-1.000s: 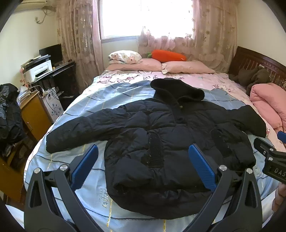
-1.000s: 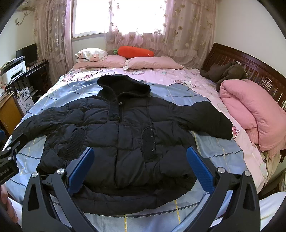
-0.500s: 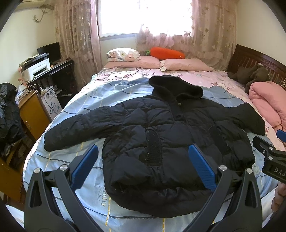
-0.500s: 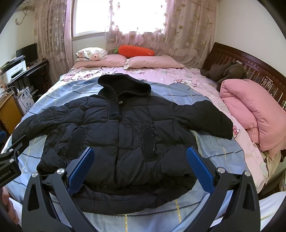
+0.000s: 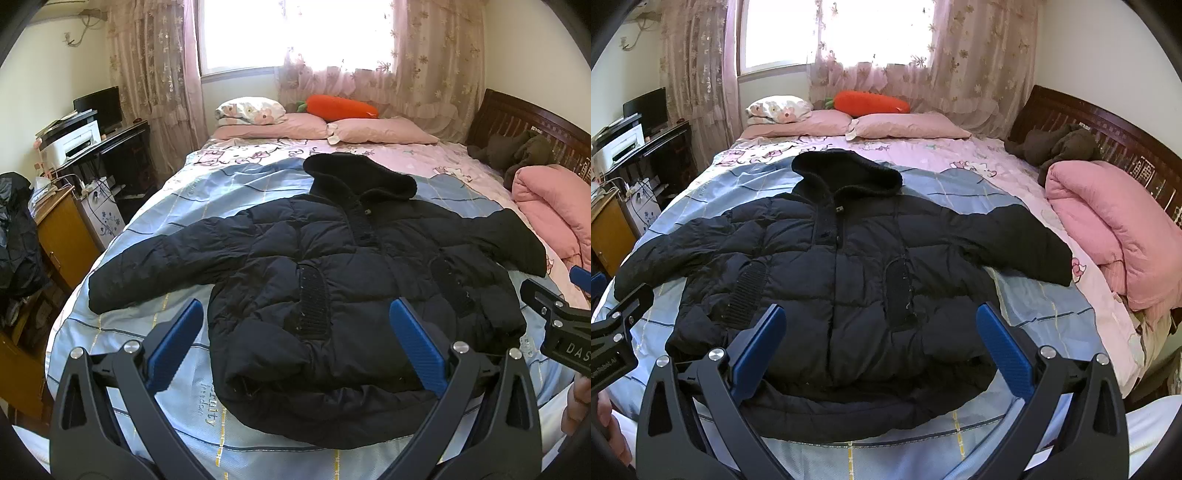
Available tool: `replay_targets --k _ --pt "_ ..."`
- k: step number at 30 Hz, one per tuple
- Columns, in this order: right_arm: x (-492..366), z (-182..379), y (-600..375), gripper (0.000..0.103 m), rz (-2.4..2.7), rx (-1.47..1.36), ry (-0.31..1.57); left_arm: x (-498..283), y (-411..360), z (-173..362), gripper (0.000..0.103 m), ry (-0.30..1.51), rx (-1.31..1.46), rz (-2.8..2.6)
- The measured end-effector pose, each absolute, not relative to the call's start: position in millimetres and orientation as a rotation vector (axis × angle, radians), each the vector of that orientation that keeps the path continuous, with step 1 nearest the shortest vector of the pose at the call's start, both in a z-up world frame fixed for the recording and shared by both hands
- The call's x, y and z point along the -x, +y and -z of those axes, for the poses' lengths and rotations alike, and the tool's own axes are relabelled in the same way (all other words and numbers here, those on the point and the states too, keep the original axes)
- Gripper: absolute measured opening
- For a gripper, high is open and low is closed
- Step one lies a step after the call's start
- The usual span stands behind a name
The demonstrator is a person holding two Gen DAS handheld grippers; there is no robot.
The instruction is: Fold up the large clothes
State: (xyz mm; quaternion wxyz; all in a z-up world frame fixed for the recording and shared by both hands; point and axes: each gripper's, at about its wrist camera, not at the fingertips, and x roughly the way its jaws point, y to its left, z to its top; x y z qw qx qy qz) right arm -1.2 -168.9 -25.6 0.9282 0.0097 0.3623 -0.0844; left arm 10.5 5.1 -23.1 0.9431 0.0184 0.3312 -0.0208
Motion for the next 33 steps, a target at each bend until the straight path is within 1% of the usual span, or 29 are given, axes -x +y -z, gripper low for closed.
replay_targets --k 19,22,25,27,28,29,31,33 --pt "-3.2 27.3 -176.1 0.102 0.162 -0.047 0.783 -11.9 5.3 22.5 0.101 0.682 -0.042 0.036" --pt "-12.1 25.7 -175.0 0.102 0.192 -0.003 0.762 -14.4 5.0 20.6 0.101 0.662 -0.047 0.035" --pt "-41.7 13.7 -168.7 0.102 0.260 0.094 0.675 -49.0 -4.3 10.3 0.101 0.694 -0.118 0.075" --pt "-74.7 -0.7 -165.2 0.102 0.290 0.178 0.656 -83.8 -11.1 -2.6 0.101 0.715 -0.154 0.125" --pt "-101.7 -13.1 -168.1 0.102 0.297 0.167 0.664 -106.0 -15.0 -13.0 0.101 0.688 -0.191 0.126" --pt "-123.4 -20.7 -174.7 0.102 0.295 0.122 0.696 -129.1 -18.9 -22.5 0.101 0.645 -0.244 0.079" --pt "-180.9 -21.7 -200.6 0.102 0.288 -0.058 0.850 -165.1 -23.8 -32.8 0.099 0.594 -0.293 0.014" --pt "-236.7 10.2 -224.9 0.102 0.264 -0.223 1.050 -214.3 -27.3 -35.7 0.099 0.599 -0.296 -0.007"
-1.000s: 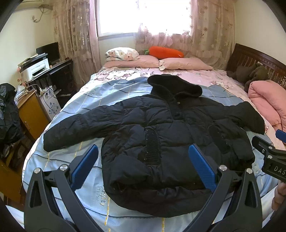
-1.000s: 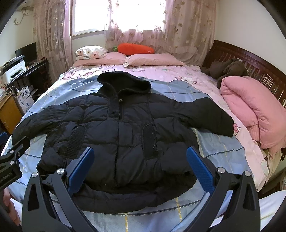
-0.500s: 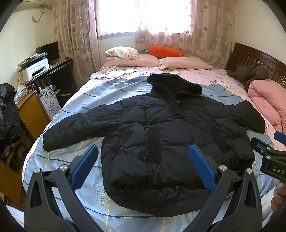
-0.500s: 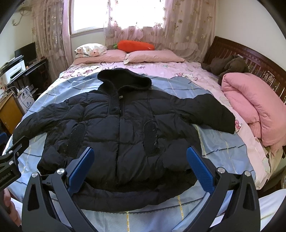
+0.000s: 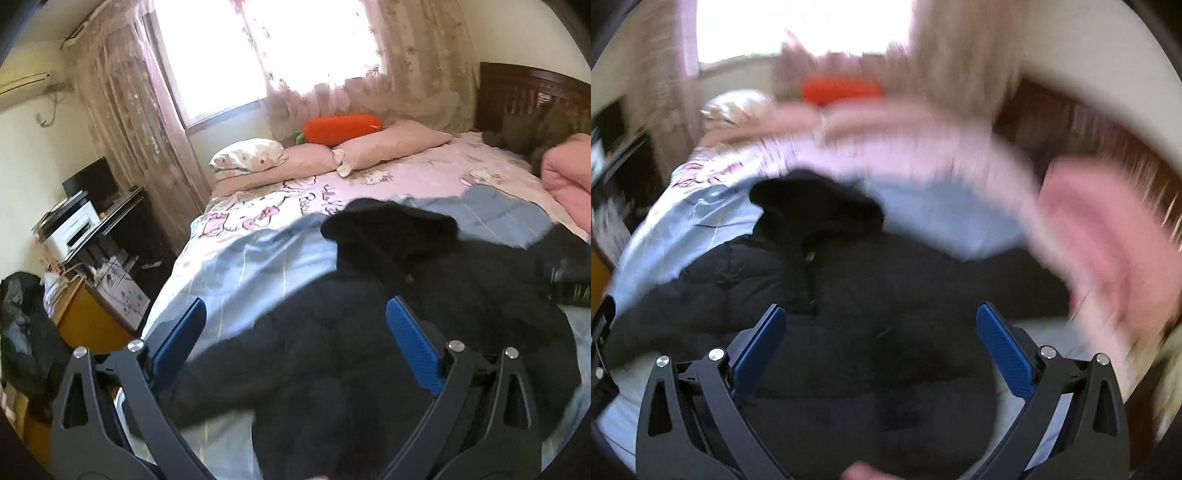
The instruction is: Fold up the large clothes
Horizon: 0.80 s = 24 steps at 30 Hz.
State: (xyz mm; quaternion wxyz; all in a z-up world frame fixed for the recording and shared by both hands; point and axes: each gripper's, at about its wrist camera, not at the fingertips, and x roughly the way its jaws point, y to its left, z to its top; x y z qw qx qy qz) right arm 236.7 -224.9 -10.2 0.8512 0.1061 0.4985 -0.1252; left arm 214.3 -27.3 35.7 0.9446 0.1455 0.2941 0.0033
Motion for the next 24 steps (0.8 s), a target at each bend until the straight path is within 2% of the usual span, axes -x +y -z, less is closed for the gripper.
replay_targets --k 2,6,8,11,14,17,19,21,22,23,24 --pt "-269.5 30.6 -230.4 0.102 0.335 -0.173 1.075 -253.0 -27.0 -29.9 0.101 0.636 -0.266 -0.043" --pt "-322.9 36.4 -223.3 0.102 0.355 -0.024 0.830 -338.2 -27.2 4.0 0.101 0.808 -0.134 -0.015" --pt "-350.8 39.1 -217.5 0.102 0.333 0.035 0.764 -372.3 -28.3 22.8 0.101 0.830 -0.075 0.007" --pt "-410.6 59.1 -195.0 0.102 0.274 0.254 0.759 -428.6 -26.9 79.9 0.101 0.838 -0.002 -0.006" --pt "-475.5 93.8 -166.6 0.102 0.267 0.561 0.728 -446.8 -13.3 141.8 0.101 0.763 0.070 -0.075" --pt "-535.4 115.2 -159.1 0.102 0.224 0.583 0.713 -430.2 1.6 187.1 0.101 0.640 0.197 -0.084" --pt "-571.4 135.3 -151.6 0.101 0.202 0.603 0.780 -430.3 11.1 223.4 0.101 0.687 0.273 -0.045" --pt "-603.7 162.0 -139.6 0.074 0.226 0.703 0.822 -427.7 21.8 223.7 0.101 0.659 0.340 -0.020" --pt "-614.6 172.0 -136.8 0.037 0.224 0.712 0.843 -425.8 24.9 220.9 0.101 0.636 0.364 -0.007" --pt "-624.5 180.0 -136.6 0.022 0.227 0.699 0.873 -426.1 26.8 221.4 0.101 0.632 0.374 -0.003" --pt "-634.5 186.7 -141.1 0.021 0.260 0.647 0.887 -427.5 26.5 223.0 0.101 0.646 0.371 -0.007"
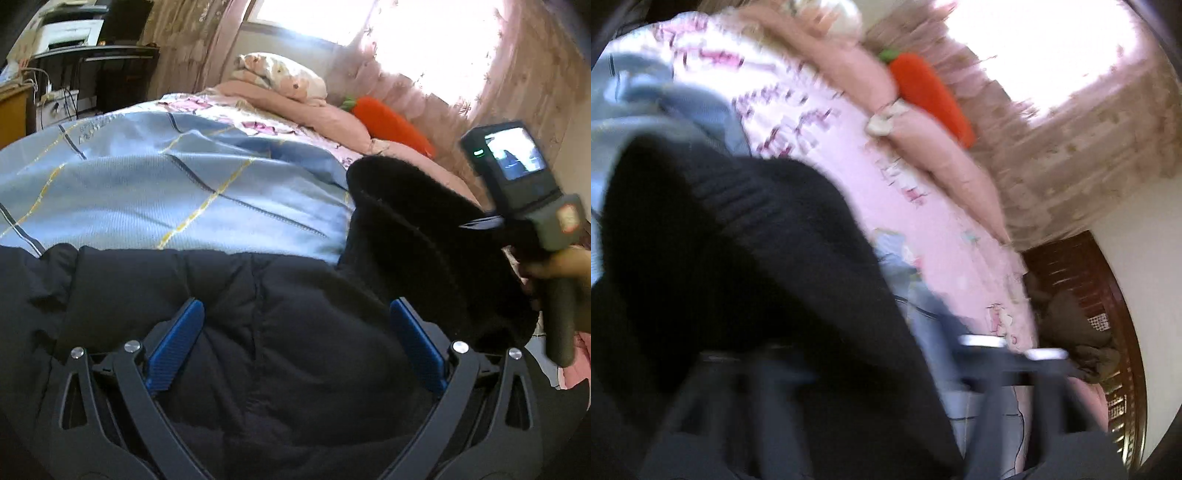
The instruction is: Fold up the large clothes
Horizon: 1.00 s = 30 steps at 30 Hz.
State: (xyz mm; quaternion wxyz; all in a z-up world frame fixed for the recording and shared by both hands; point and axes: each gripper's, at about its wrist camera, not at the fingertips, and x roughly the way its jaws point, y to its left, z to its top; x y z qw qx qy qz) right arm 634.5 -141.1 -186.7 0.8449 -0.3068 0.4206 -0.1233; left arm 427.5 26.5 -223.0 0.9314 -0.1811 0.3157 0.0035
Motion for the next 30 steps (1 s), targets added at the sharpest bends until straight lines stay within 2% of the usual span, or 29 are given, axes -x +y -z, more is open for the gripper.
replay_targets --k 5,10,14,16,19,24,30 --pt "-636.9 189.6 -149.8 0.017 0.303 0.535 0.844 -423.6 22.9 223.6 0.101 0.633 0.352 -0.011" --pt "-596.3 146.6 -144.3 0.016 0.292 0.392 0.846 -420.7 30.9 224.8 0.101 0.617 0.392 0.015" --pt "-521.7 91.6 -153.9 0.016 0.245 0.218 0.796 -410.6 43.8 216.0 0.101 0.671 0.447 0.052" --pt "-469.2 71.9 -158.7 0.016 0.215 0.150 0.761 -380.3 61.0 190.0 0.101 0.644 0.446 0.025" --pt "-381.0 58.3 -153.5 0.016 0.189 0.198 0.677 -332.8 88.5 146.1 0.101 0.593 0.502 0.018" --pt "-265.7 95.2 -161.1 0.015 0.129 0.052 0.741 -266.0 92.3 80.1 0.101 0.539 0.393 0.002" --pt "-182.2 189.1 -164.1 0.013 0.167 -0.065 0.927 -225.7 52.0 75.7 0.101 0.575 0.217 0.045"
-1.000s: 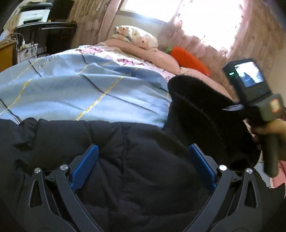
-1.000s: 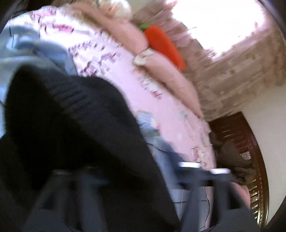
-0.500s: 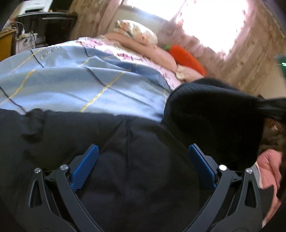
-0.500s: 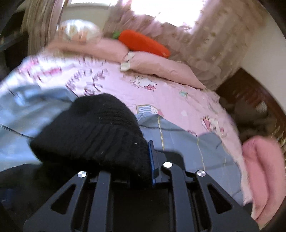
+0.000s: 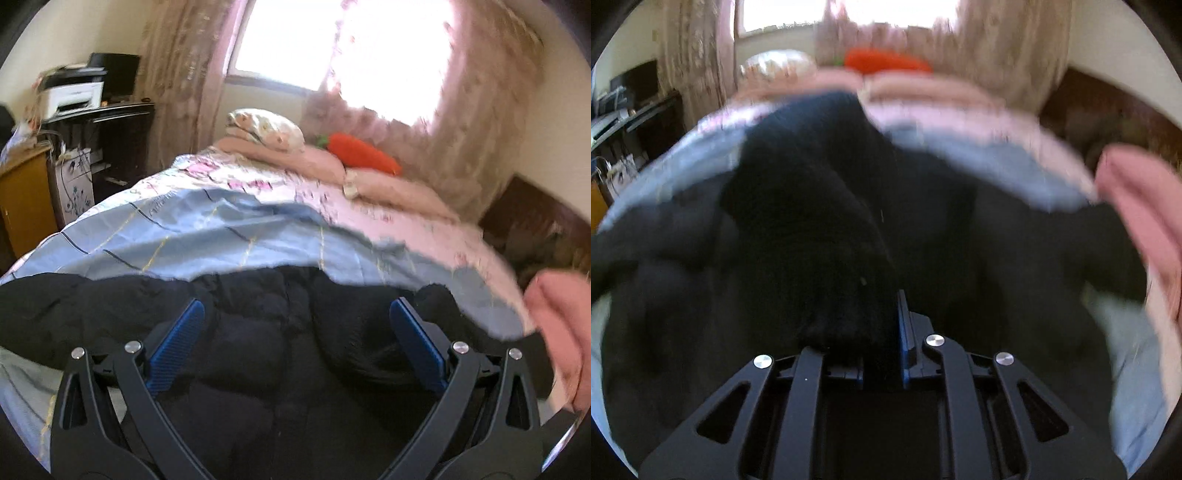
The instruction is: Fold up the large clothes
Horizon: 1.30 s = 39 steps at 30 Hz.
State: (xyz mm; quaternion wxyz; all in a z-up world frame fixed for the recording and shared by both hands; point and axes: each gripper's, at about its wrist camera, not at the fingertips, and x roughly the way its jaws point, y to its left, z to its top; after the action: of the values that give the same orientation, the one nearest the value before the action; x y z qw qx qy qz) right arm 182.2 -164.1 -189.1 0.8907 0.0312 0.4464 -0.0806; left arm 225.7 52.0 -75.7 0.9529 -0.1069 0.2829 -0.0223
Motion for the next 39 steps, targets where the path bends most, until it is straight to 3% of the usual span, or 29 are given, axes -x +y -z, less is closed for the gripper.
replay_targets --k 1,4,6,7,9,10,14,18,20,24,27,35,39 --pt "-179.3 204.1 -167.7 0.001 0.178 -0.107 0.974 -223.8 46.7 76.9 0.101 0.590 0.211 0.055" --pt "-166.0 222.3 -182.2 0.001 0.195 -0.255 1.006 -223.0 21.0 88.4 0.101 0.657 0.197 0.098" --pt "-158.9 210.3 -188.5 0.024 0.177 -0.299 0.971 -223.4 5.9 93.4 0.101 0.677 0.179 0.126" --pt "-156.7 203.1 -189.9 0.063 0.169 -0.290 0.960 -224.4 -1.0 94.6 0.101 0.681 0.161 0.137" --pt "-147.0 168.1 -198.1 0.098 0.194 -0.268 0.808 -231.2 -15.6 93.2 0.101 0.679 0.117 0.150" --pt "-144.5 154.1 -201.4 0.101 0.213 -0.251 0.741 -236.7 -22.5 89.1 0.101 0.670 0.106 0.170" --pt "-165.9 103.7 -217.4 0.102 0.259 -0.153 0.632 -265.2 -50.1 67.9 0.101 0.636 0.107 0.228" --pt "-202.2 95.5 -243.9 0.102 0.332 -0.185 0.620 -305.6 -84.5 69.4 0.101 0.685 0.082 0.247" --pt "-204.2 102.2 -258.5 0.102 0.335 -0.229 0.627 -326.2 -97.1 95.7 0.101 0.751 0.078 0.233" --pt "-215.4 130.9 -274.2 0.102 0.378 -0.240 0.670 -355.3 -96.5 223.7 0.101 0.999 0.091 0.215" --pt "-224.9 149.6 -285.5 0.102 0.389 -0.242 0.689 -331.4 -102.6 234.0 0.101 0.846 0.010 0.207" --pt "-322.0 119.1 -273.6 0.102 0.198 -0.257 0.624 -337.2 -89.1 239.3 0.101 0.821 0.088 0.240" --pt "-401.6 159.1 -267.6 0.102 -0.038 -0.273 0.791 -337.1 -87.7 238.1 0.101 0.803 0.110 0.253"
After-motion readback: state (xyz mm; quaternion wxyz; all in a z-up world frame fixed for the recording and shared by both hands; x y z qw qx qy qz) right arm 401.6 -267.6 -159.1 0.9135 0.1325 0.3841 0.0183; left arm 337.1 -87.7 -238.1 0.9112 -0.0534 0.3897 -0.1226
